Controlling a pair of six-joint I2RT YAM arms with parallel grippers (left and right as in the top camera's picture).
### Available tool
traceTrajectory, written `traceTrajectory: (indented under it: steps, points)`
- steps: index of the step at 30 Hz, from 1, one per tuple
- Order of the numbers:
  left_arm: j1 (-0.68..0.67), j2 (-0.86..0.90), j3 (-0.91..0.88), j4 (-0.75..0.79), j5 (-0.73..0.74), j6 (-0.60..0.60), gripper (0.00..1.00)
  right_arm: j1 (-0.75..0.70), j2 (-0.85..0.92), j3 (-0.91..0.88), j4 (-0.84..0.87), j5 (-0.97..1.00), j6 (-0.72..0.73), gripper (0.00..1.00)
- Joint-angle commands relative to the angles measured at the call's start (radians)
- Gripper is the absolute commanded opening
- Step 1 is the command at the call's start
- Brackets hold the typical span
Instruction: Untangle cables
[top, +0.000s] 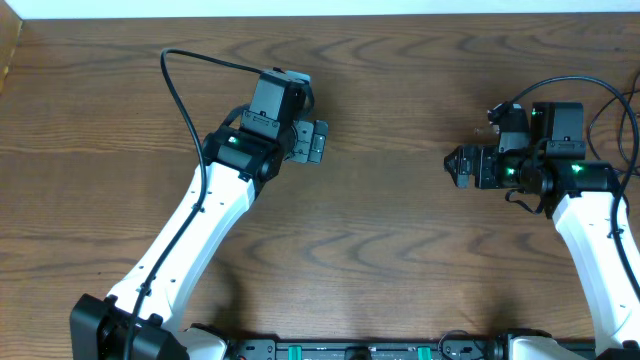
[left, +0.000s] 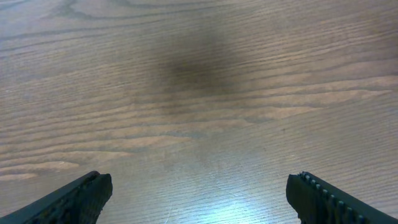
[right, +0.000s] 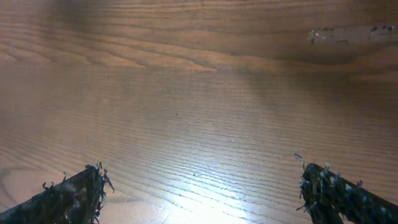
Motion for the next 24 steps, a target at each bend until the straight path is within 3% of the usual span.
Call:
traceTrajectory:
  steps: [1,24]
  points:
    - [0.003,-0.004,0.011,-0.002,-0.009,0.013,0.95,0.006,-0.012,0.003,-0.001,-0.005,0.010,0.99]
    - [0.003,-0.140,0.011,-0.002,-0.009,0.013,0.95,0.006,-0.012,0.003,-0.001,-0.005,0.010,0.99]
